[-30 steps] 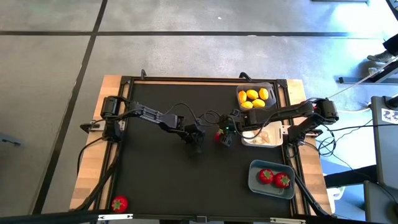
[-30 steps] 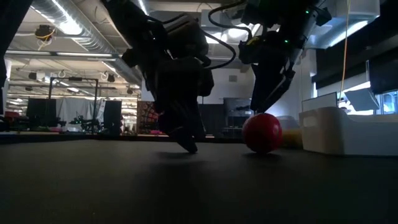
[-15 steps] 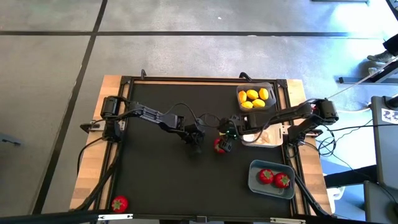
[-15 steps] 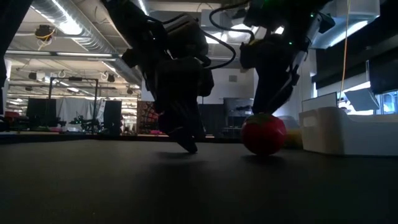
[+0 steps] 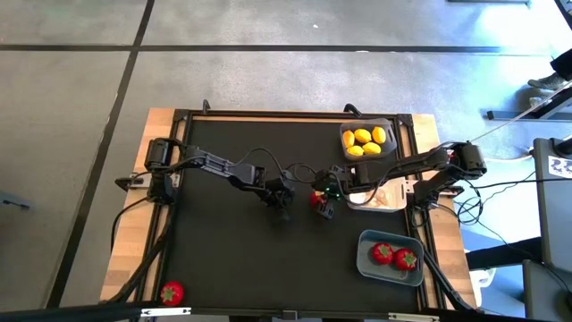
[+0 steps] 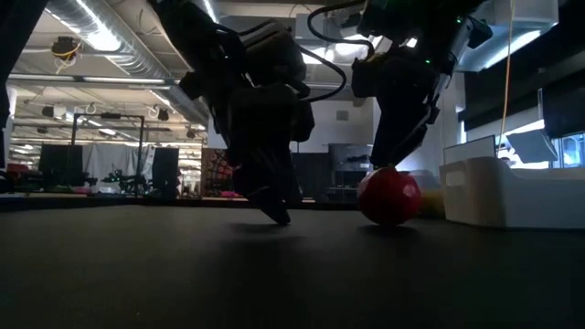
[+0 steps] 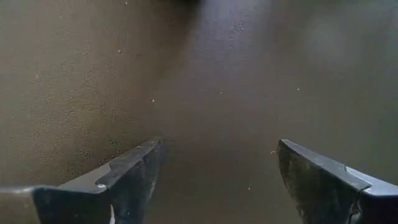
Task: Sort produce into baskets
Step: Put the tomato into the the blue bin
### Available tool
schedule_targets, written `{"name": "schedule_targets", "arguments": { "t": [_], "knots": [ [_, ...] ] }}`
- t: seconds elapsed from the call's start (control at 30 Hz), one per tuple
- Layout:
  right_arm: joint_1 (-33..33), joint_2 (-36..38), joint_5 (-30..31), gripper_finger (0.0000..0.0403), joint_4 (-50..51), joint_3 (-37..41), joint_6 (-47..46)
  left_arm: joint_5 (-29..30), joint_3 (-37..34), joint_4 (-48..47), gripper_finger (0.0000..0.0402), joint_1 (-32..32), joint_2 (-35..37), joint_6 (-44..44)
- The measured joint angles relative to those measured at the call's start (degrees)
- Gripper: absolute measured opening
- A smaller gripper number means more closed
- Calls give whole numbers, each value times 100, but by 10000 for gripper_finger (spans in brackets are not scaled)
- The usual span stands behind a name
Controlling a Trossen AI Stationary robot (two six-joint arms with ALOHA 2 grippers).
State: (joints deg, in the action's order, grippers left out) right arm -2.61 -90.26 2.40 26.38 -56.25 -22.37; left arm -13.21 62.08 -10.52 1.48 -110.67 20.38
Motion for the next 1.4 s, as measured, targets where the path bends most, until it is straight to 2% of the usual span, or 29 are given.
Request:
{"name": "schedule_targets", "arguments": {
  "t": [0.4, 0.9, 1.2, 1.4],
  "knots": [
    [0, -55, 98, 363, 72, 4, 7, 0, 0, 13, 317, 0, 0, -20],
    [0, -192, -94, 363, 111, 22, 9, 2, -4, 35, 317, -2, -2, -43],
    [-2, -757, -180, 362, 20, 9, 47, -4, -4, 39, 317, -1, -2, -35],
    [-2, -749, -196, 320, 17, 7, 120, -4, -2, 41, 317, 0, -2, -42]
  ]
}}
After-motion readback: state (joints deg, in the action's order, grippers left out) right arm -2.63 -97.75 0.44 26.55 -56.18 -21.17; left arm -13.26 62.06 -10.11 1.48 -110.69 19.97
